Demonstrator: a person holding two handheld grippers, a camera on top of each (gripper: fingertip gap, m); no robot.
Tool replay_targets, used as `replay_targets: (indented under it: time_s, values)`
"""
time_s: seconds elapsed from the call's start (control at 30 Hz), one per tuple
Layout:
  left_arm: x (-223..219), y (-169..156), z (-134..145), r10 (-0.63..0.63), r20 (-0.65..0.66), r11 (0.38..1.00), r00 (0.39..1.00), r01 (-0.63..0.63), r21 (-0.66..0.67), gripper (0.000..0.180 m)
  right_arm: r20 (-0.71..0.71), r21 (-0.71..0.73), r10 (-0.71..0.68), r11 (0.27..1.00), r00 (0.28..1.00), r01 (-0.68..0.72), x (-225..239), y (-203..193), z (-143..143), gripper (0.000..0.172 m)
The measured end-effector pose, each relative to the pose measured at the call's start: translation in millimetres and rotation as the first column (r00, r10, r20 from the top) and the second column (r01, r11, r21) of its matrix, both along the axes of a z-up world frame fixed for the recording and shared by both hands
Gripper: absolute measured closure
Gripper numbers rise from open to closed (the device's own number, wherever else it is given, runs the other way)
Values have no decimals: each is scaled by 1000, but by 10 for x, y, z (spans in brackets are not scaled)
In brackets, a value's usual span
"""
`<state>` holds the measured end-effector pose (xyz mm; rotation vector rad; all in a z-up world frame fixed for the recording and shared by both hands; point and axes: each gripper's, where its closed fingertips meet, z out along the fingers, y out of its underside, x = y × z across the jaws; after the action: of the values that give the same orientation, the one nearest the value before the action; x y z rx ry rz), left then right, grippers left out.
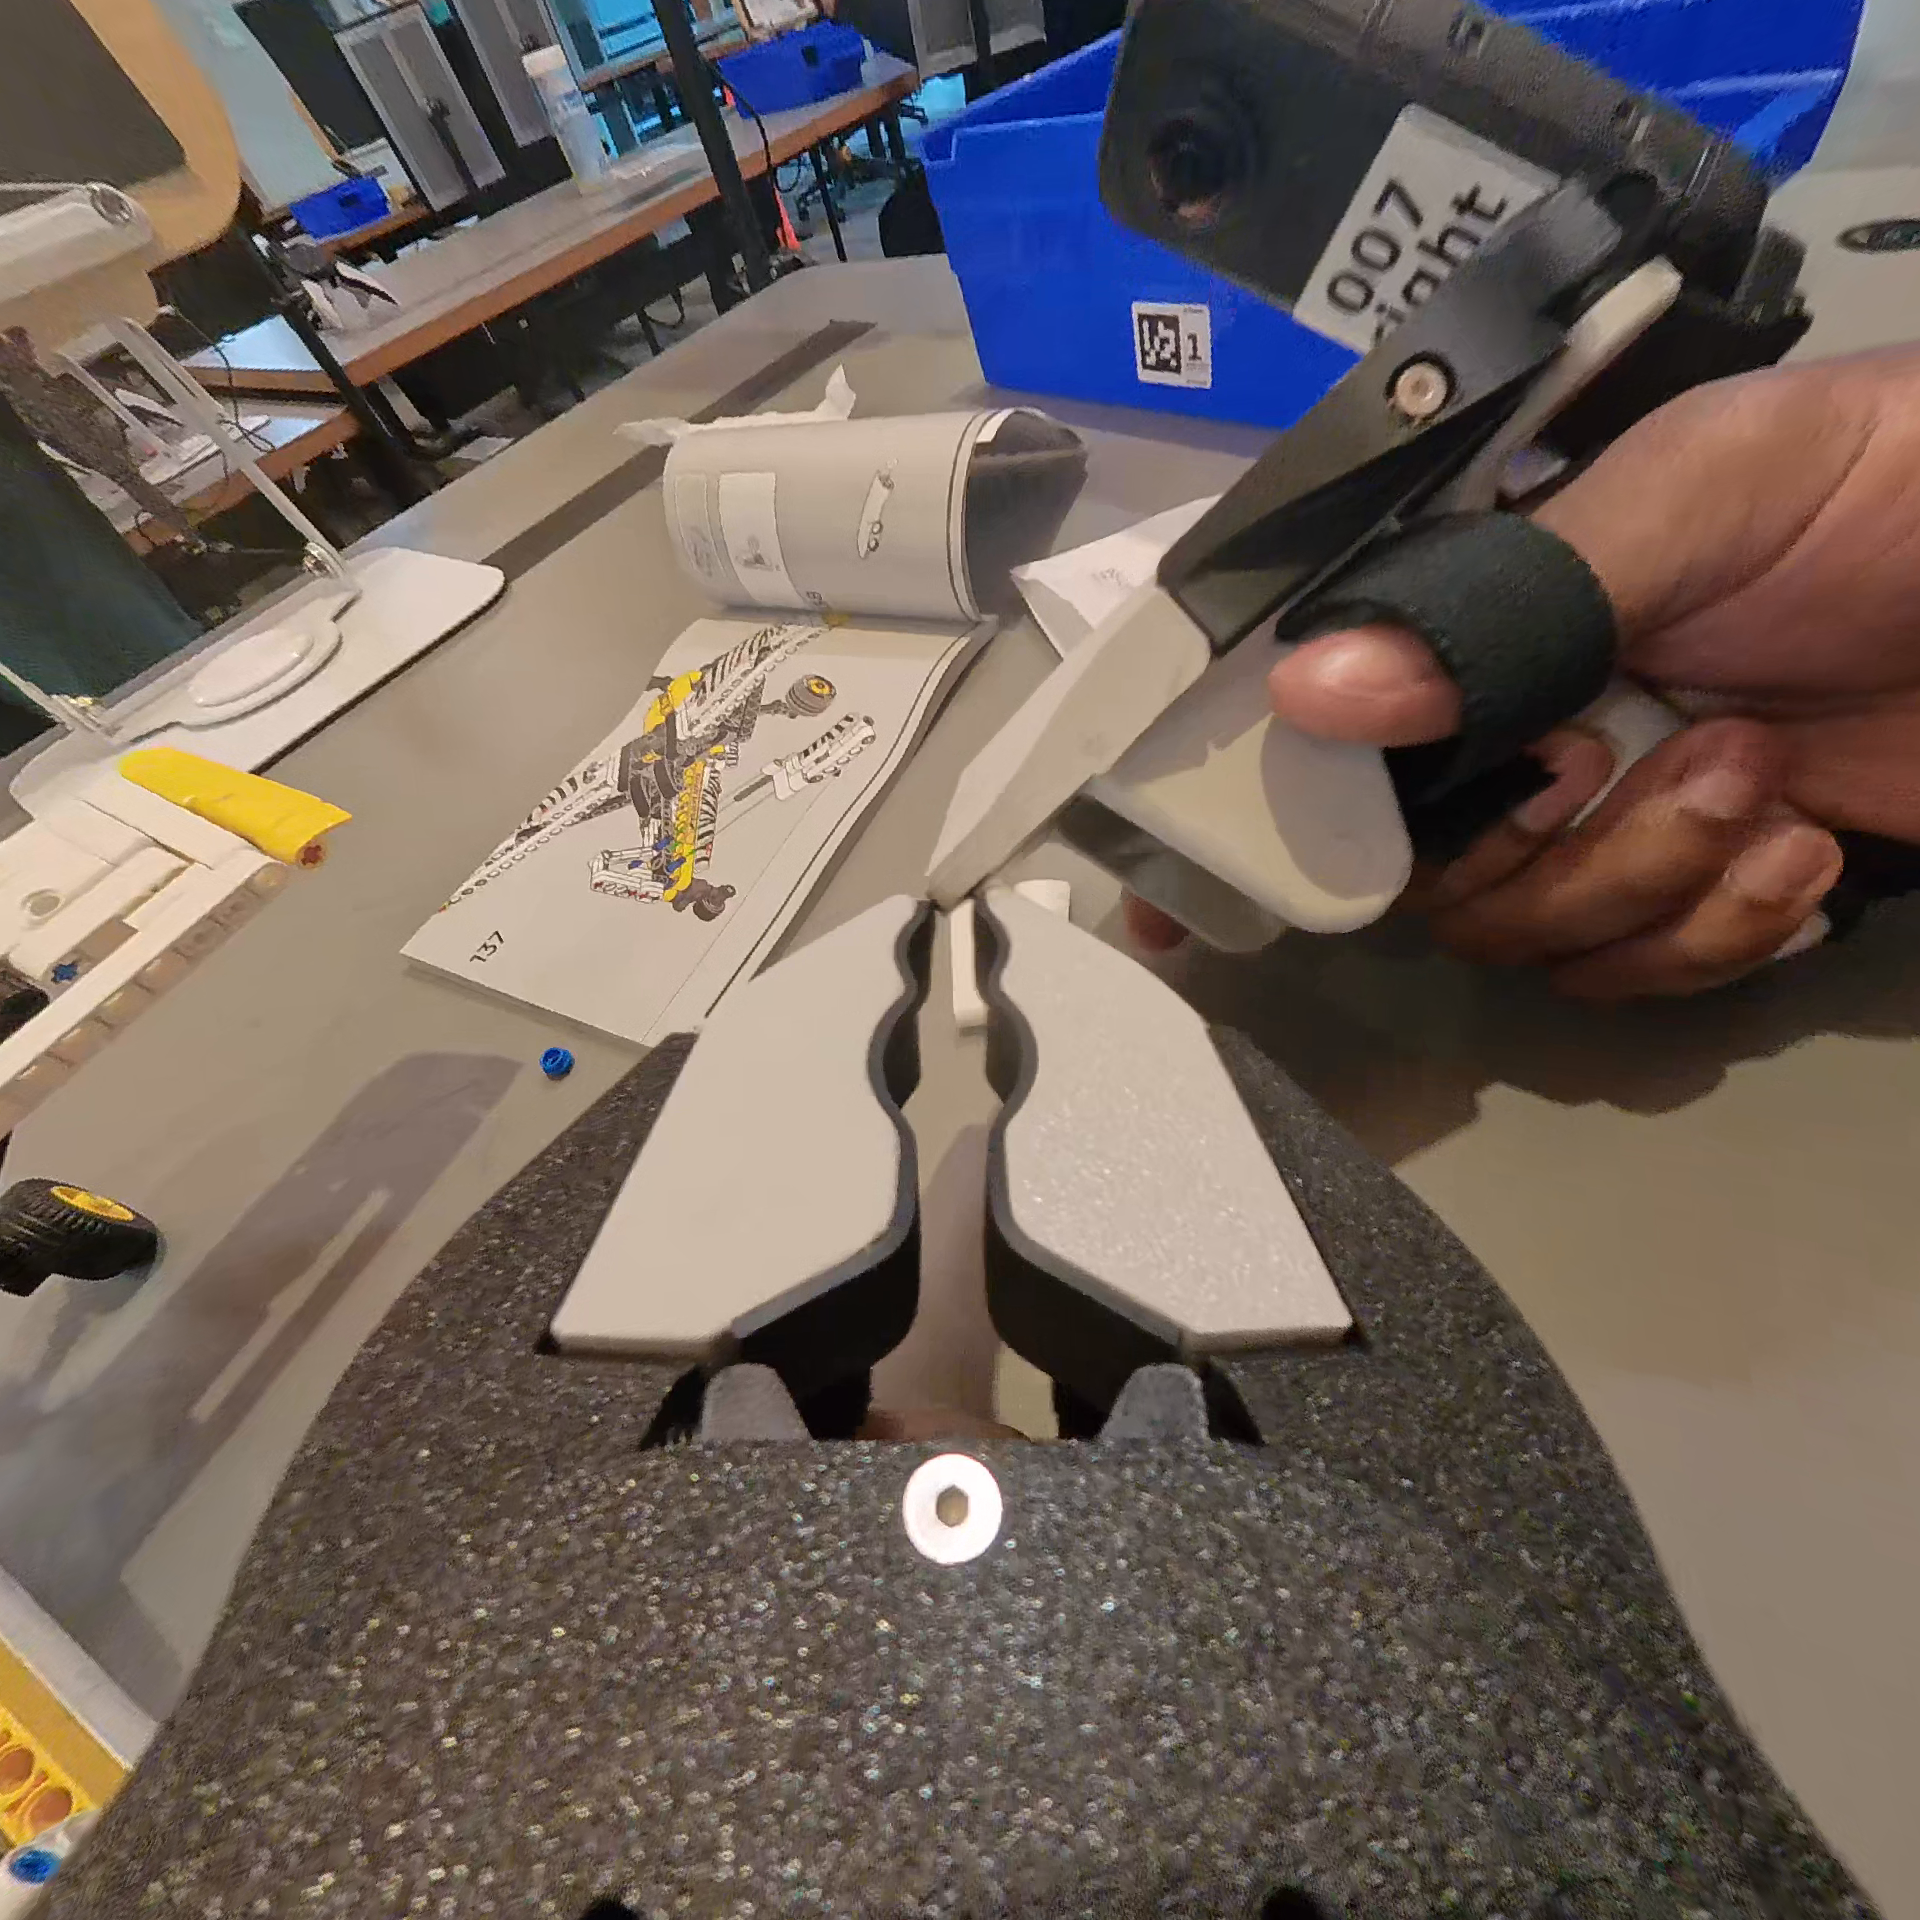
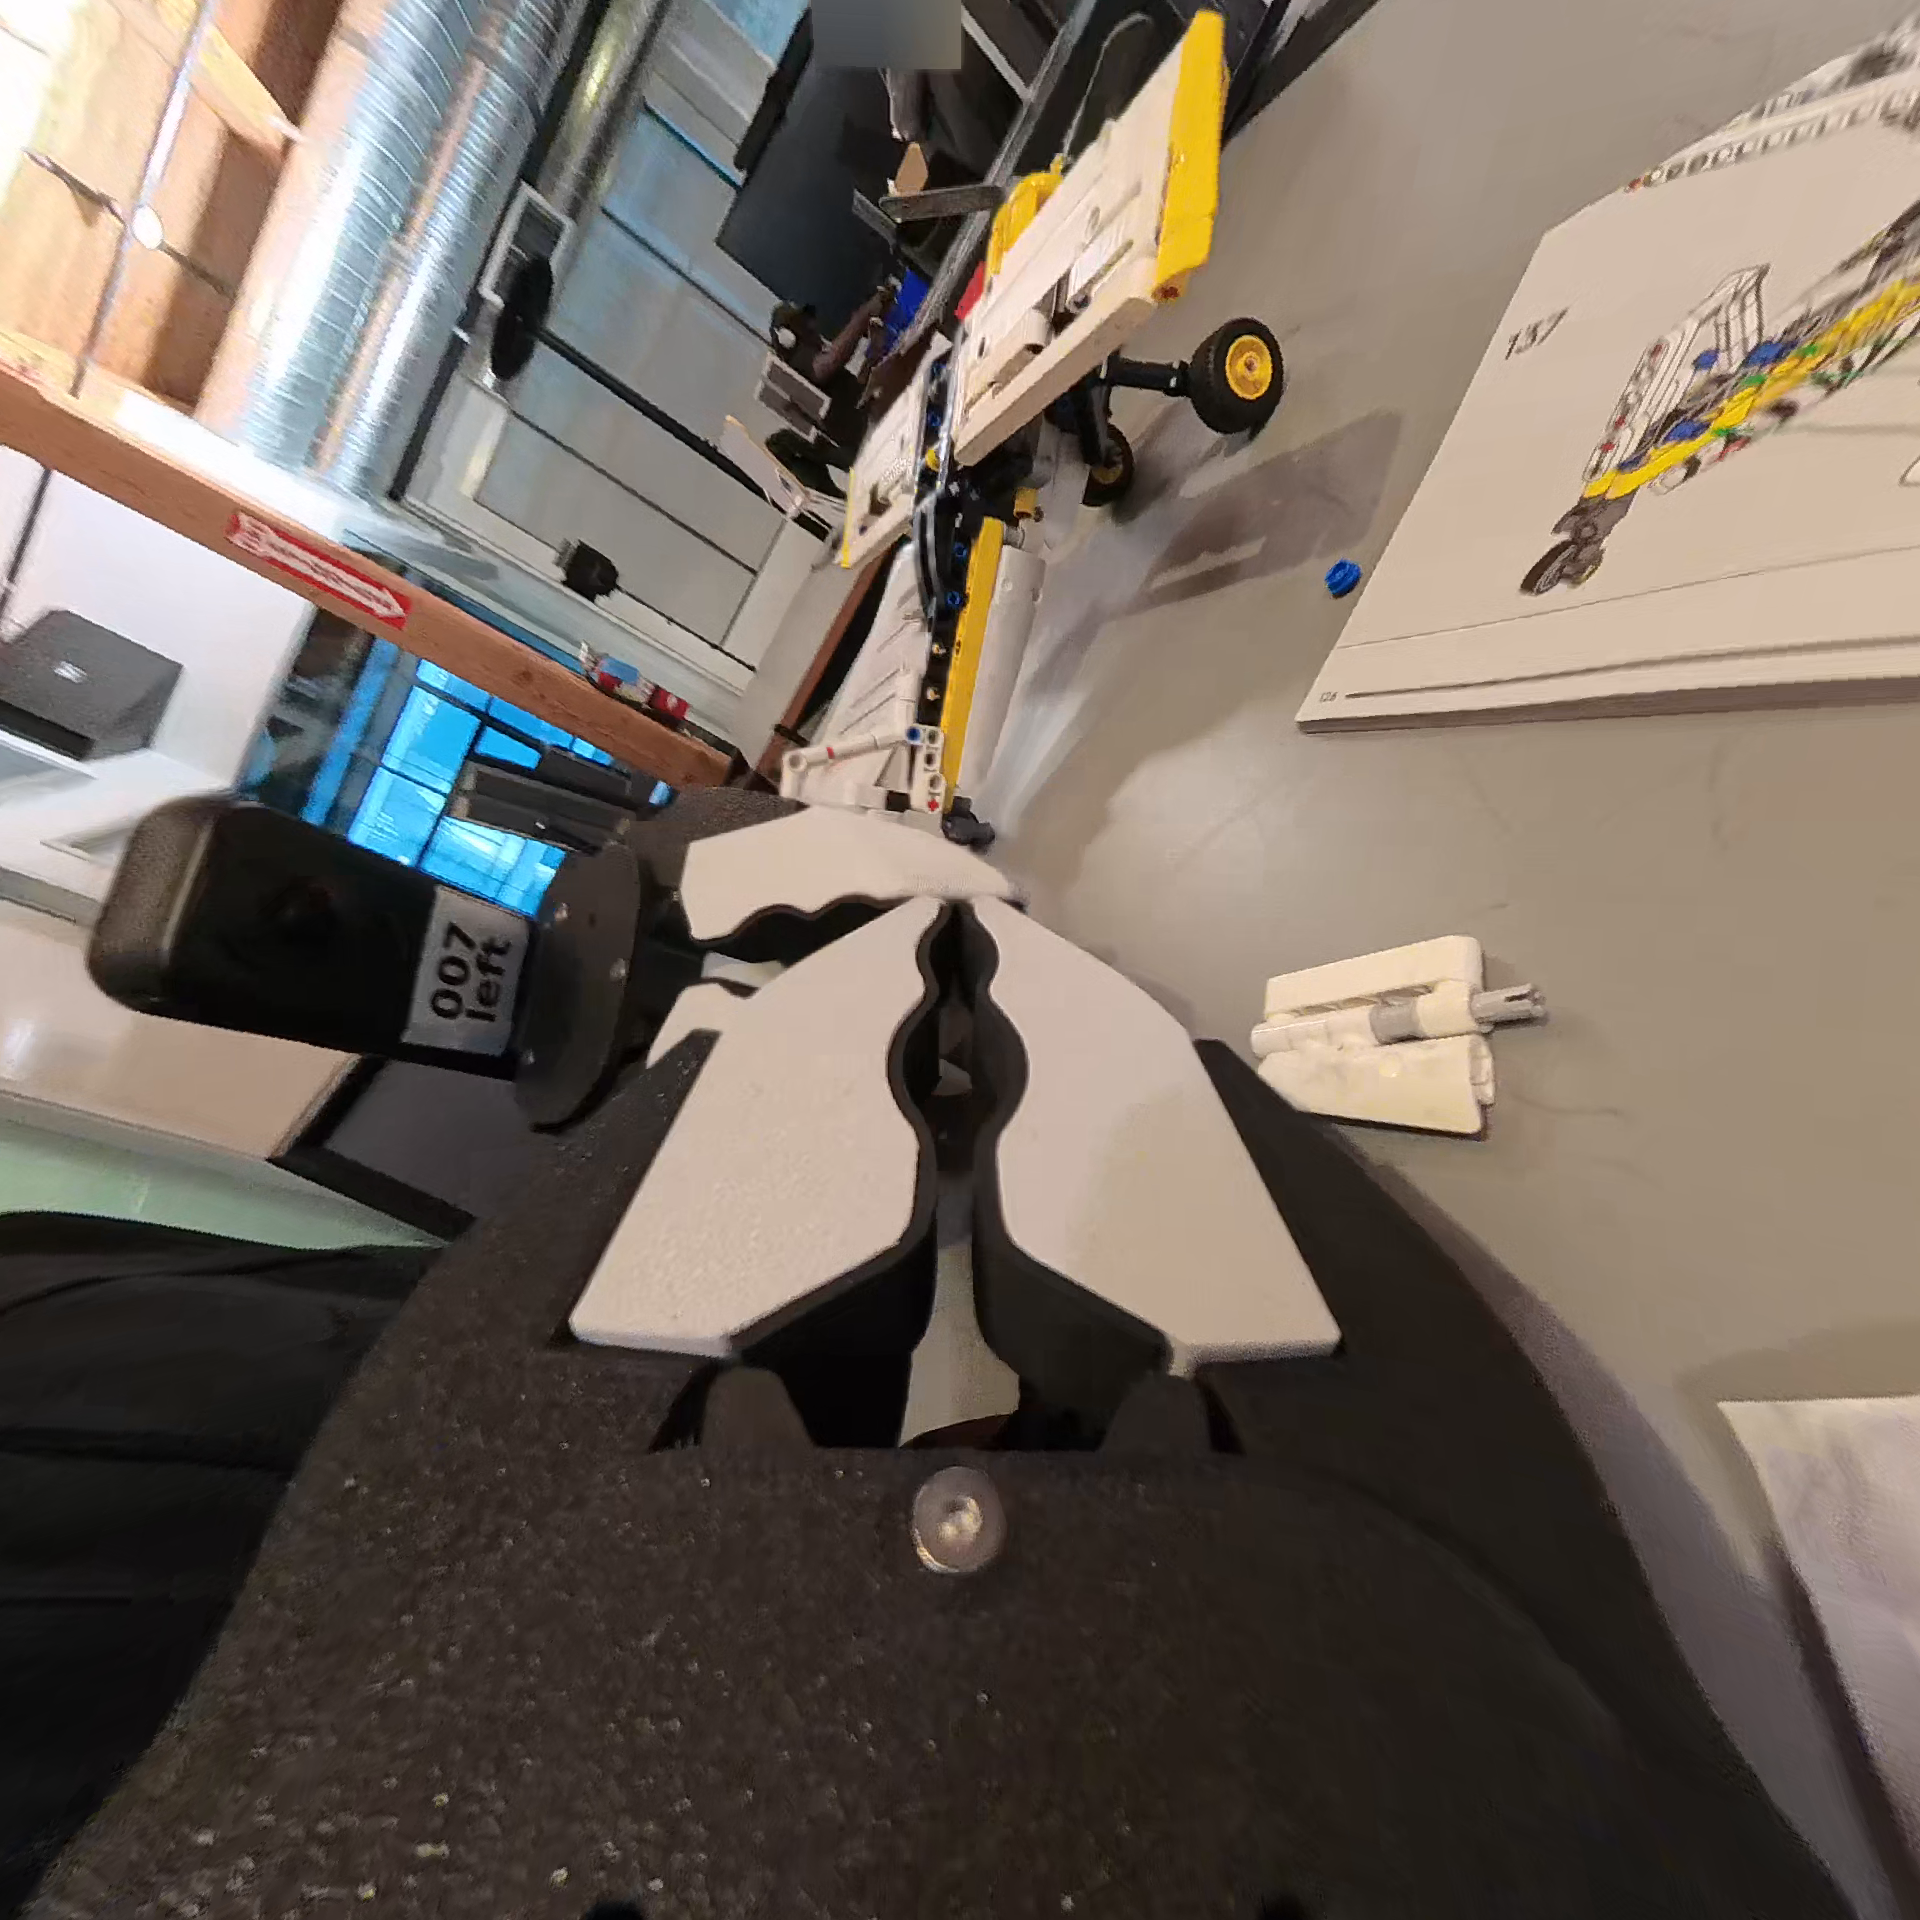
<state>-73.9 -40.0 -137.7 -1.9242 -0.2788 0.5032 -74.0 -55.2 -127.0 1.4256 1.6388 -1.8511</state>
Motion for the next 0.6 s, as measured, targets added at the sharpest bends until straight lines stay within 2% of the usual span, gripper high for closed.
replay_targets:
  time_s: [0.07,0.2,0.33,0.43,0.5,0.6]
  values:
    - [-28,-61,-14,15,-17,1000,1000,-15,-18,179,-44,85,8,996,999,-5,-1,36,-34,171]
    - [-88,-268,28,60,-18,998,998,-60,16,168,-96,307,122,948,988,-87,101,54,-199,159]
    - [88,-310,-39,-64,26,998,998,64,-19,167,-171,562,318,809,933,-173,264,35,-364,157]
    - [68,-379,-152,-57,43,993,997,61,-101,165,-194,715,463,670,865,-198,328,17,-490,154]
    - [44,-395,-162,-43,70,994,997,49,-97,165,-191,776,543,594,818,-213,375,-22,-557,149]
    - [19,-395,-125,-41,95,997,995,47,-58,165,-201,799,626,550,754,-243,456,-138,-584,139]
